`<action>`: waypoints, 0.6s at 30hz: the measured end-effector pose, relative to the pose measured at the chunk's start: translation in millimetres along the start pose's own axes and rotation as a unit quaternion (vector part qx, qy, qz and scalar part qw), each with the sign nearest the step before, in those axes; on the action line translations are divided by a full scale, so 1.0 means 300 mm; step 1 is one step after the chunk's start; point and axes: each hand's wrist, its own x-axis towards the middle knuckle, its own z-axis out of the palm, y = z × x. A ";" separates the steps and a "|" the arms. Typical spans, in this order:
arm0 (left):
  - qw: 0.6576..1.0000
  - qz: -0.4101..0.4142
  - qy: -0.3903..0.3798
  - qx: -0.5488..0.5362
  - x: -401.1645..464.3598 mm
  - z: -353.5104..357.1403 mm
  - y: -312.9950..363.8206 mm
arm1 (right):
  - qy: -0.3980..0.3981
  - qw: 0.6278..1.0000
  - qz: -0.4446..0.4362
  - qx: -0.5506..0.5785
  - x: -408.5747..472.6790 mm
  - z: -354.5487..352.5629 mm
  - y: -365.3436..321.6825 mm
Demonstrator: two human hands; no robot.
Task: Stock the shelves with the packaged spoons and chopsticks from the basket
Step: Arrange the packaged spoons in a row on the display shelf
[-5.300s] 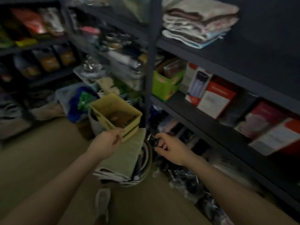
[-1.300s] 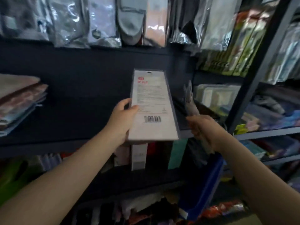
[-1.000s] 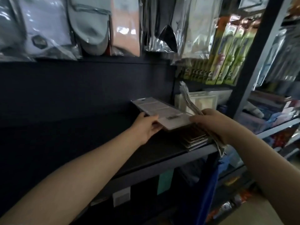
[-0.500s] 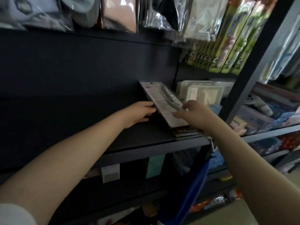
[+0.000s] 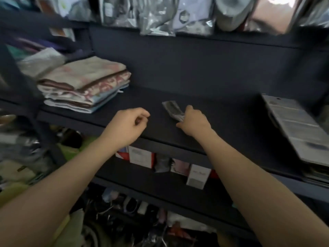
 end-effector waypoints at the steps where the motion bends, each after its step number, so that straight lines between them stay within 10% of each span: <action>1: 1.000 0.002 0.014 0.002 -0.022 -0.031 -0.037 | 0.001 1.000 -0.021 -0.023 0.026 0.026 -0.038; 5: 0.999 0.014 0.051 0.010 -0.112 -0.141 -0.175 | 0.017 0.994 -0.101 -0.030 0.067 0.106 -0.188; 10: 0.997 0.038 0.054 0.030 -0.248 -0.276 -0.381 | 0.220 0.937 -0.268 0.052 -0.105 0.213 -0.379; 18: 0.984 -0.134 -0.096 0.069 -0.617 -0.374 -0.999 | -0.068 0.941 -0.321 0.081 -0.339 0.758 -0.688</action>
